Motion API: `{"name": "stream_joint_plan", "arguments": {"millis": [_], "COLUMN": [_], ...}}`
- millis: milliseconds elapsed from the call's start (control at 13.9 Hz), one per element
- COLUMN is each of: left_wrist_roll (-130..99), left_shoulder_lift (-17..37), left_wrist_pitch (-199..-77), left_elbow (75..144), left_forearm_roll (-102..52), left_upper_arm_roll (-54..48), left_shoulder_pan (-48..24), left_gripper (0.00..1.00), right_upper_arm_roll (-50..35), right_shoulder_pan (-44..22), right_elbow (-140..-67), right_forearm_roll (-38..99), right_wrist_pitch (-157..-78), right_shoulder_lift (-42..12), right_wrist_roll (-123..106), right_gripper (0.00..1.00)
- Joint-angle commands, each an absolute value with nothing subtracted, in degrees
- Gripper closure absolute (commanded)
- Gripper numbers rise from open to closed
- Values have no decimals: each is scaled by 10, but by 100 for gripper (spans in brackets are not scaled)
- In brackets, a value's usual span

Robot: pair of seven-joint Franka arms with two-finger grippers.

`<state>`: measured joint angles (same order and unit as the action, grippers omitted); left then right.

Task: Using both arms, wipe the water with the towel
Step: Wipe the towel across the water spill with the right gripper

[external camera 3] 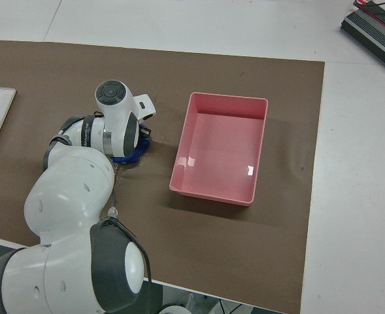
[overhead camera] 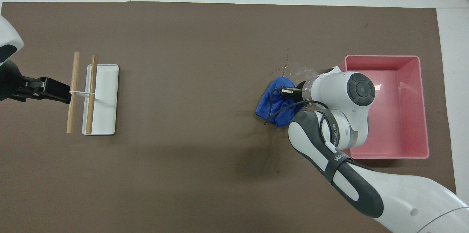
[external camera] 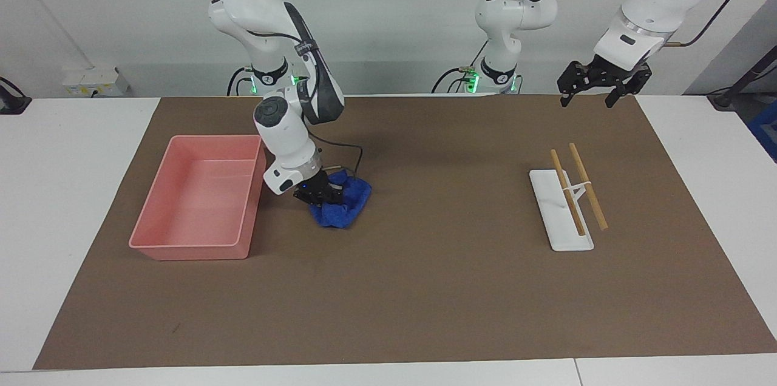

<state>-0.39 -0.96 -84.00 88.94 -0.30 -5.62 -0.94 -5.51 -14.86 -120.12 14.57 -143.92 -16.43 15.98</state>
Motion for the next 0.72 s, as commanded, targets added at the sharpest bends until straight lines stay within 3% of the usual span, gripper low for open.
{"name": "stream_joint_plan", "arguments": {"millis": [0, 360, 648], "left_wrist_roll": [-2, -3, -2], "left_shoulder_lift": [-22, -22, -22], "left_wrist_pitch": [-842, -842, -842], "left_elbow": [903, 903, 903], "left_forearm_roll": [8, 8, 8], "left_upper_arm_roll": [-56, -56, -56], "left_shoulder_pan": [-8, -8, -8], "left_gripper": [0, 0, 0], "right_upper_arm_roll": [-60, -55, -54], "right_shoulder_pan": [-151, -135, -95], "right_elbow": [-1219, -1173, -1140], "right_forearm_roll": [144, 143, 134], "right_wrist_pitch": [-1395, -1229, -1166], "right_shoulder_lift": [-139, -63, -12], "right_wrist_roll": [159, 159, 155], "right_gripper": [100, 100, 100]}}
